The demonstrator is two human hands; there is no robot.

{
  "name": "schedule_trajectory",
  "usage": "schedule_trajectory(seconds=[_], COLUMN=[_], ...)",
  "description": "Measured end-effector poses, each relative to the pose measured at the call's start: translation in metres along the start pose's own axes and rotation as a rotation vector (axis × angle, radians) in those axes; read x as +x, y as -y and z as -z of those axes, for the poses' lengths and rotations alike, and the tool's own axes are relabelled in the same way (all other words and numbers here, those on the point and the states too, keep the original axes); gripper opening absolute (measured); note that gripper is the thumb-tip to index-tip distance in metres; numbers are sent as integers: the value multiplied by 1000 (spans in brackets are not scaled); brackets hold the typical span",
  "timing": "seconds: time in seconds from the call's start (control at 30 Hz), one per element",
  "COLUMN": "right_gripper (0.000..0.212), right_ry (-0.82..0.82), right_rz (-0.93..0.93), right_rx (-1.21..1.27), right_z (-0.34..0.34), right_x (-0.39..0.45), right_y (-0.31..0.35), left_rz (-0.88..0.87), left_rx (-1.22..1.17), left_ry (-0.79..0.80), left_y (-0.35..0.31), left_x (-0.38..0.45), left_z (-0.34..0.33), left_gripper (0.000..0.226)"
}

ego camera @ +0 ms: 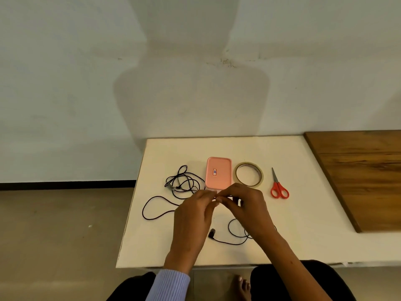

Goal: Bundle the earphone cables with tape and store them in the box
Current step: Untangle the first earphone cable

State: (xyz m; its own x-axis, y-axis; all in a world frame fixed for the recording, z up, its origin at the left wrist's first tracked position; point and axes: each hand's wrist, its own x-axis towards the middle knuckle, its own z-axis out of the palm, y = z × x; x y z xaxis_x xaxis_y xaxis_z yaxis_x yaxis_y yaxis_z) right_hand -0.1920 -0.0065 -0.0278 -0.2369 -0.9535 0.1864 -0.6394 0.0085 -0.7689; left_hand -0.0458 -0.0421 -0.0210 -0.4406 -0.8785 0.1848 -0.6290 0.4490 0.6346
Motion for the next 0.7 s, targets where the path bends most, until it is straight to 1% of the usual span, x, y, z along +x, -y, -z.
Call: schedule_trajectory(seconds=[0.1,0.17,0.27,0.33,0.4,0.47,0.5,0.57,0.6,0.63,0.7], right_gripper=[7,8,8,9,10,9,9,7,6,6,7], right_ry=[10,11,-44,-74,-117,-158,-160,-122,-96,-73,-35], right_rz=[2,-14,-92,-113,-123,-125,-118,-78,-51,-29,-10], right_rx=[85,109,162,160,147,130,119,78,57,46,54], right_z=[0,5,19,27,30,29,27,19,14,10,3], right_x=[2,3,4,3,2,3,3,2,2,1,0], right_y=[4,4,-2,-5,-9,-11,-11,-8,-6,-5,-1], left_rz=[19,43,123,166,208,226,185,22,-42,-74,-80], left_rx=[-113,-143,-225,-234,-217,-192,-178,-145,-142,-154,-185], left_ry=[-44,-96,-214,-259,-228,-129,-82,-15,7,15,-13], left_y=[3,9,20,26,30,29,26,16,11,7,5], left_x=[0,2,4,3,2,2,3,3,3,4,5], left_z=[0,3,14,18,17,13,11,5,2,0,-3], left_gripper=[22,20,20,21,29,42,49,58,56,48,32])
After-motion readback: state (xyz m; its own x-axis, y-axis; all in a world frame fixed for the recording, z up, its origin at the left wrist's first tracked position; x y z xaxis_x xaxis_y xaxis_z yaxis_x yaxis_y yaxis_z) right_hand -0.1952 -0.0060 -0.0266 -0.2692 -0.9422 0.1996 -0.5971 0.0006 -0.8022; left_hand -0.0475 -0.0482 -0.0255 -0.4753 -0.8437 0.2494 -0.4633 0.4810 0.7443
